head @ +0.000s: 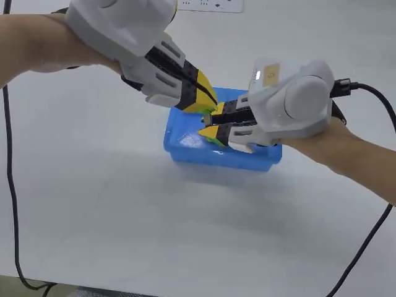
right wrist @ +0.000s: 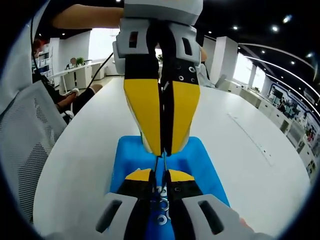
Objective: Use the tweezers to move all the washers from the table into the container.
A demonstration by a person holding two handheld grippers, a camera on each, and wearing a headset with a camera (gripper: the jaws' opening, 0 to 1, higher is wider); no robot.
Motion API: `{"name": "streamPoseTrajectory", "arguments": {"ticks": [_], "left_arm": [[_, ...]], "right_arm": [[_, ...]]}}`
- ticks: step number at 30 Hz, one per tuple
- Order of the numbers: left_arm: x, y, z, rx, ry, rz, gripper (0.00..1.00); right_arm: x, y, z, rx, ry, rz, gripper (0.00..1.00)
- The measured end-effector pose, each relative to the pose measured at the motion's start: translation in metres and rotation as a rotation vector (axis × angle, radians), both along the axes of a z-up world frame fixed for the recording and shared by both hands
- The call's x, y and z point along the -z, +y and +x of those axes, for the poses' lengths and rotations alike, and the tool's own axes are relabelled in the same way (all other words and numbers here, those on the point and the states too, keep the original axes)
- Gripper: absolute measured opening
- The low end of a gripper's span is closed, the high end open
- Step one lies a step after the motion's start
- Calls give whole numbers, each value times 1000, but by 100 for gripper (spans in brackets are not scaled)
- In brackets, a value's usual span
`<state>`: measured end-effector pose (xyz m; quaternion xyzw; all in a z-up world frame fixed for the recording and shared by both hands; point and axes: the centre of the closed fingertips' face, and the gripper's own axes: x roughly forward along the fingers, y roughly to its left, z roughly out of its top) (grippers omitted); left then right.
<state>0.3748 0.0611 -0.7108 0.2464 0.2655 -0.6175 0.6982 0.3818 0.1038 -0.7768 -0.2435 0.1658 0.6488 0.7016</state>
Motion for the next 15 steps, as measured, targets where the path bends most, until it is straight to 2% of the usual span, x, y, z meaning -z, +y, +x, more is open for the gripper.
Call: {"name": "streamPoseTrajectory", "arguments": {"ticks": [8,12,15], "left_arm": [[-16,0,-3,-4,-32,-4,5],[-27,0,-3,1,-55,-3,5],[-39,-2,-8,5,-76,-11,5]], "right_arm": [[-14,-2,2,13,-14,21,12],[-27,-3,0,25,-22,41,12],[-40,-7,-4,35,-30,60,12]]}}
